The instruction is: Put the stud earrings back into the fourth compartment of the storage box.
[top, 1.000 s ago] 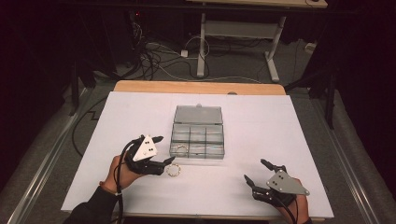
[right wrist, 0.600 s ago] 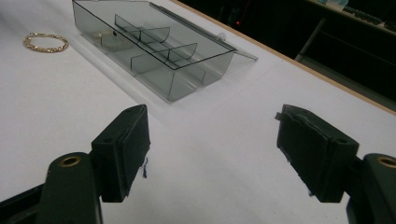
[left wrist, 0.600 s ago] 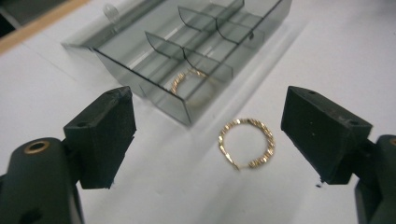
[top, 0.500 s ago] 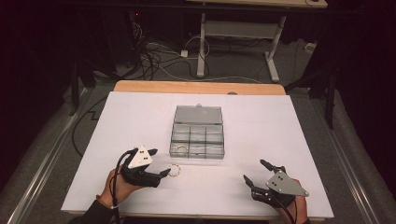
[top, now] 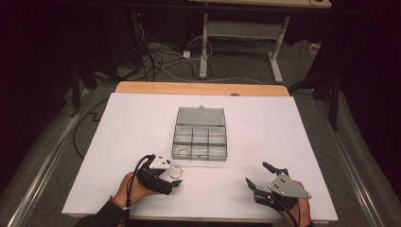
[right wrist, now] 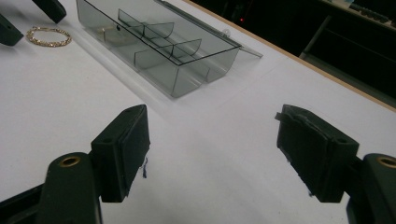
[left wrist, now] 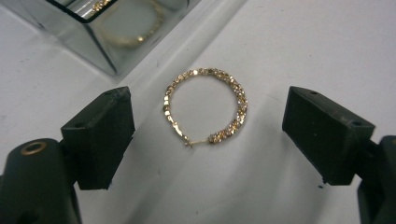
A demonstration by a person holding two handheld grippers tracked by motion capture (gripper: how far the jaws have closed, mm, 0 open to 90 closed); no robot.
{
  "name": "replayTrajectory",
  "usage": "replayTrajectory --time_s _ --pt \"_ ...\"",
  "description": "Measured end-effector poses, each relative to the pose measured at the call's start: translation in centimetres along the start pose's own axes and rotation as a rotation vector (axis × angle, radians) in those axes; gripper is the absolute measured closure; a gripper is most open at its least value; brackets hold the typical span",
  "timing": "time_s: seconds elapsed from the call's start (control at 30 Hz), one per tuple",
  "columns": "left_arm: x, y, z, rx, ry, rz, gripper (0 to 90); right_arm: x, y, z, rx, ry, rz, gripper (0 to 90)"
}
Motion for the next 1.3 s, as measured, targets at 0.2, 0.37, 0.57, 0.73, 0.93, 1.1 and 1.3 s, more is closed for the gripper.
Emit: replayTrajectory --time_s 0.2,0.37,0.57,0.73,0.93,1.1,1.3 --pt "0.32 0.42 0.38 0.003 0.003 -0.003 19.9 0.1 0.1 -0.03 -0.007 0.004 0.002 25.9" --pt "0.05 0.35 0.51 0.015 0.004 -0.013 35.3 0.07 0.07 -0.06 -0.009 0.006 0.001 26.2" --pt "-0.02 0.3 0.55 0.022 0.002 -0.021 44.4 0.1 0.12 -0.04 -0.013 0.006 0.005 26.3" --pt "-0.05 0.26 0.57 0.03 -0.005 -0.021 45.1 0.12 0.19 -0.07 -0.015 0.007 0.005 26.3" --pt "-0.17 0.16 0.54 0.045 -0.009 -0.02 45.5 0.05 0.17 0.0 -0.015 0.005 0.003 26.3" --pt "-0.33 -0.03 0.51 0.057 -0.013 -0.019 45.5 0.01 0.16 0.04 -0.014 0.003 0.003 26.3" --pt "-0.62 -0.17 0.69 0.078 -0.024 -0.013 45.5 0.01 0.14 0.1 -0.018 -0.001 0.002 26.4"
Point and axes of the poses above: each handheld gripper's, and its own axes: x roughly forward along the jaws, z roughly out of its top, y roughly to its left, the point moved 9 cm from there along x, roughly forward along the jaws, and after that the axes turned 13 degrees about -y, right-handed, at the moved point
